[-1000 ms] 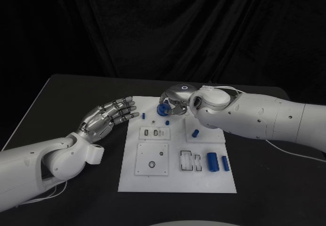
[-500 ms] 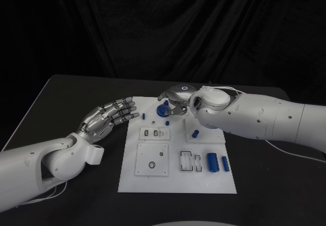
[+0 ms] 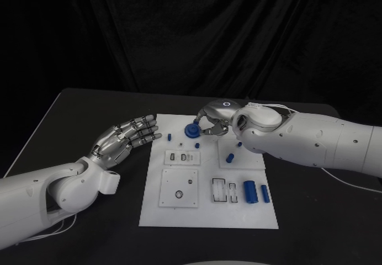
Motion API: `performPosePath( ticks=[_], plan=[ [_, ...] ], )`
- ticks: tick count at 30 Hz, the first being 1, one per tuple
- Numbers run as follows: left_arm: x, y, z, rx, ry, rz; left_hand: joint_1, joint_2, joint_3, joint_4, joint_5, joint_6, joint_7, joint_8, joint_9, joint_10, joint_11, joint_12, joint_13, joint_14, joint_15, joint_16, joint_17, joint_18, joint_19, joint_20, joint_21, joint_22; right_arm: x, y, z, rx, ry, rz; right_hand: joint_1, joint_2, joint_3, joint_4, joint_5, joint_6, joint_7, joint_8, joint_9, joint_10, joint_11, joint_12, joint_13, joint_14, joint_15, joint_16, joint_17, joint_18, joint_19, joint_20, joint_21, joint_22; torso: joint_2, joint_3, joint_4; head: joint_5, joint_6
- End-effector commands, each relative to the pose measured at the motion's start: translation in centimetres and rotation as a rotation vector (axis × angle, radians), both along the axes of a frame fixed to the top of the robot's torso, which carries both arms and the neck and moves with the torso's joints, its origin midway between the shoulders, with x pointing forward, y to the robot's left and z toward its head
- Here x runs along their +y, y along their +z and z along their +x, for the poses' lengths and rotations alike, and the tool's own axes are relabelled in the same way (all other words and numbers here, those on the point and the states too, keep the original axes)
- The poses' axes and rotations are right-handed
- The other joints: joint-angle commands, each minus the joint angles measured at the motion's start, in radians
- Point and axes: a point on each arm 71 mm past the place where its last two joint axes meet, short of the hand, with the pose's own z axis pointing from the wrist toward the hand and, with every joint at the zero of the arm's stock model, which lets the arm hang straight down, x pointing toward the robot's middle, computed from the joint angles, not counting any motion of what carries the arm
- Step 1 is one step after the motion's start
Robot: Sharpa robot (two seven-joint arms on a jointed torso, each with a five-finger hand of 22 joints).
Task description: Assemble the parts on the task board
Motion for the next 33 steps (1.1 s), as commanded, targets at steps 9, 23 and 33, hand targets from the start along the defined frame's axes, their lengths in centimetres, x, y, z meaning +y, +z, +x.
performPosePath(
  ticks=[9,23,33],
  plan=[
    [0.5,0.6,-0.3,-0.064,0.029,-0.045,-0.012,-0.001,0.008,-0.002,-0.003,0.004,0.003,-0.002,0.001,-0.005,0.002,0.005,0.000,-0.005,0.002,0.007,0.000,-0.012,-0.003,-0.001,-0.003,-0.001,-5.5,3.9,-2.6,-0.162,0.012,0.145,0.048,0.000,0.026,-0.019,0.127,0.105,-0.019,0.021,0.007,0.106,-0.012,0.003,0.263,0.105,-0.008,0.003,0.263,0.008,0.008,-0.007,0.002,0.166,-0.004,0.0018,-0.0074,0.007,0.007],
    [0.3,0.5,-0.3,-0.062,0.024,-0.046,-0.013,-0.001,0.009,-0.003,-0.003,0.006,0.003,-0.001,0.001,-0.004,0.002,0.007,0.001,-0.004,0.002,0.009,0.000,-0.012,-0.002,-0.001,-0.003,-0.001,-14.5,2.9,-4.6,-0.083,-0.205,0.111,0.035,-0.022,0.012,0.044,0.037,0.105,-0.028,-0.020,-0.006,0.106,-0.022,0.003,0.263,0.087,-0.018,-0.046,0.226,0.027,-0.035,-0.017,-0.093,0.128,-0.014,0.0044,-0.0118,0.010,-0.007],
    [0.3,0.5,-0.3,-0.061,0.022,-0.046,-0.013,-0.001,0.009,-0.003,-0.003,0.006,0.003,-0.001,0.001,-0.004,0.002,0.007,0.001,-0.004,0.002,0.009,0.000,-0.012,-0.002,-0.001,-0.003,-0.001,-18.4,0.2,-5.1,0.005,-0.327,0.104,0.065,-0.038,-0.005,0.097,-0.007,0.102,-0.033,-0.047,-0.012,0.058,-0.030,-0.022,0.188,0.044,-0.025,-0.194,0.115,0.045,-0.069,-0.024,-0.202,0.081,-0.016,0.0034,-0.0121,0.009,-0.019]
  ],
)
